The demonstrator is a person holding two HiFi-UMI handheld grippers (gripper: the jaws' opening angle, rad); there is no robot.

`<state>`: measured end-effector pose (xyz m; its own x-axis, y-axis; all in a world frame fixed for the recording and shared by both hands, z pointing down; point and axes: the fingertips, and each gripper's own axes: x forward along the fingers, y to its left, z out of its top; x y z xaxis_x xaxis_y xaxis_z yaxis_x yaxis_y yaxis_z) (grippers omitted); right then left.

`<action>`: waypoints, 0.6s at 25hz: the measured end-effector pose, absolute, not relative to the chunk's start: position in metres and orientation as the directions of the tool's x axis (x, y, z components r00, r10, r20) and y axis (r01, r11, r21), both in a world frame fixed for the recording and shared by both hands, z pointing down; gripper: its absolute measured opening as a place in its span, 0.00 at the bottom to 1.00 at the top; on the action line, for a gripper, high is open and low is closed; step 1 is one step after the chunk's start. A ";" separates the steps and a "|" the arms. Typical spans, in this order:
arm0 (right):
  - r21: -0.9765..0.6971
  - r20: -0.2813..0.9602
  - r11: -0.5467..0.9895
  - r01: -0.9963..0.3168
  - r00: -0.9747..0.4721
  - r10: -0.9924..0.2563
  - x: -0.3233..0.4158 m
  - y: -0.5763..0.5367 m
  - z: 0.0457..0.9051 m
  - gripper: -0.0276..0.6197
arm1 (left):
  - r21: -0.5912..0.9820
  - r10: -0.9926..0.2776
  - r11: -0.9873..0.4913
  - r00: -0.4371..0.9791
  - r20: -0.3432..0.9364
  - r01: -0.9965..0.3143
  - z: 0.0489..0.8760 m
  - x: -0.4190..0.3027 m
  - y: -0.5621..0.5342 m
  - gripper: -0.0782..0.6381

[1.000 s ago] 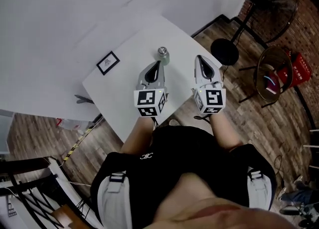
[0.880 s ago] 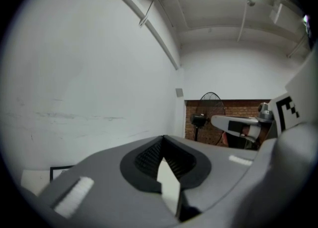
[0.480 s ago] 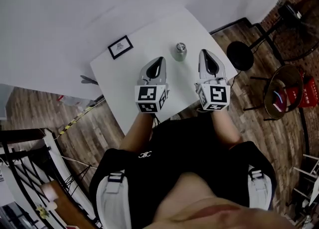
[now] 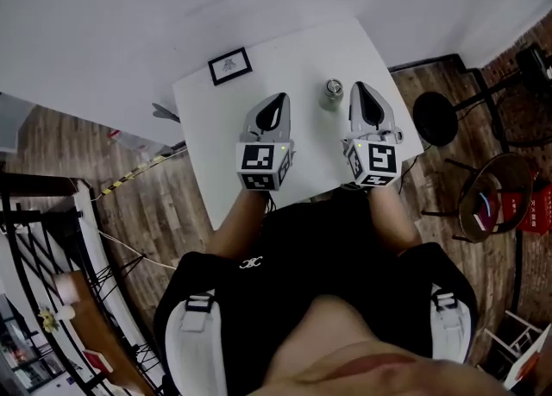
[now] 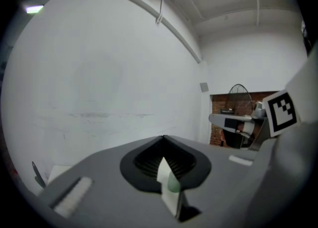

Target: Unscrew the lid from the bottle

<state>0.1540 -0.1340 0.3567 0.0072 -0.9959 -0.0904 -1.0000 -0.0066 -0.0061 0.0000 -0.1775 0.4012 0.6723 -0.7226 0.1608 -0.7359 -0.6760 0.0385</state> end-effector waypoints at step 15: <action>0.005 -0.020 0.315 -0.949 -0.315 -0.949 0.176 -0.179 0.388 0.15 | 0.102 -0.753 -0.636 0.645 0.130 -0.765 0.423 0.028 -0.202 0.30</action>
